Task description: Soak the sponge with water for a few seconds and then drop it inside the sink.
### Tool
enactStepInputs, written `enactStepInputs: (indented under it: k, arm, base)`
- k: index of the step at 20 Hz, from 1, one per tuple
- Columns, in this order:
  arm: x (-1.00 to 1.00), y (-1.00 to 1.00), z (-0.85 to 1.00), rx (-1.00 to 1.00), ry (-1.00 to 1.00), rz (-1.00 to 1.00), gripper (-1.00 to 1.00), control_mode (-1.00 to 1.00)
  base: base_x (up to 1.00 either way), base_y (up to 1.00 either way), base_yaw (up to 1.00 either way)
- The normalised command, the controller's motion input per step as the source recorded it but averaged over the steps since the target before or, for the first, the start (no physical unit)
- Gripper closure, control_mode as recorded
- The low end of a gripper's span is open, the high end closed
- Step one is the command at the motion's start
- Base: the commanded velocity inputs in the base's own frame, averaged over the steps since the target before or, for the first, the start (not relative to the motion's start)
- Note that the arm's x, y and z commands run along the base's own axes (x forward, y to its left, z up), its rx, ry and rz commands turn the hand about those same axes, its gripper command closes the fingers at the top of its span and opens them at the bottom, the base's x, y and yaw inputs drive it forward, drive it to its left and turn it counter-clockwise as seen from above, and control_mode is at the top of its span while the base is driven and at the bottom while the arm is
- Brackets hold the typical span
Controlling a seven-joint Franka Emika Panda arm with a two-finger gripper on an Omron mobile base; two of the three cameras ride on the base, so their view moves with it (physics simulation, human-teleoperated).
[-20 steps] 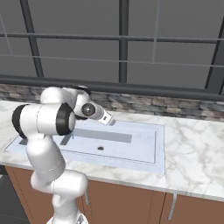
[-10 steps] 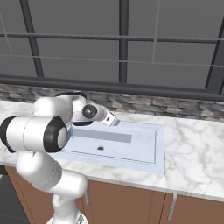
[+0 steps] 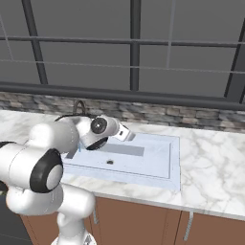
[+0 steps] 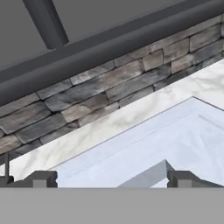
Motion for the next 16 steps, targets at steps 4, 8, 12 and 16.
enactStepInputs:
  k: [4,8,12,16]
  arm:
    - [-0.19,-0.18,0.94,0.00,0.15,0.01,-1.00,-1.00]
    - [-0.24,-0.18,0.99,0.00,0.15,0.02,-1.00,-1.00]
    - [-0.36,-0.09,0.83,0.03,0.17,0.04,-1.00,-1.00]
    - [-0.45,-0.01,0.56,0.05,0.24,0.07,-1.00,-1.00]
  base:
    - [0.00,0.00,0.00]
    - [0.00,0.00,0.00]
    - [0.00,0.00,0.00]
    - [0.00,0.00,0.00]
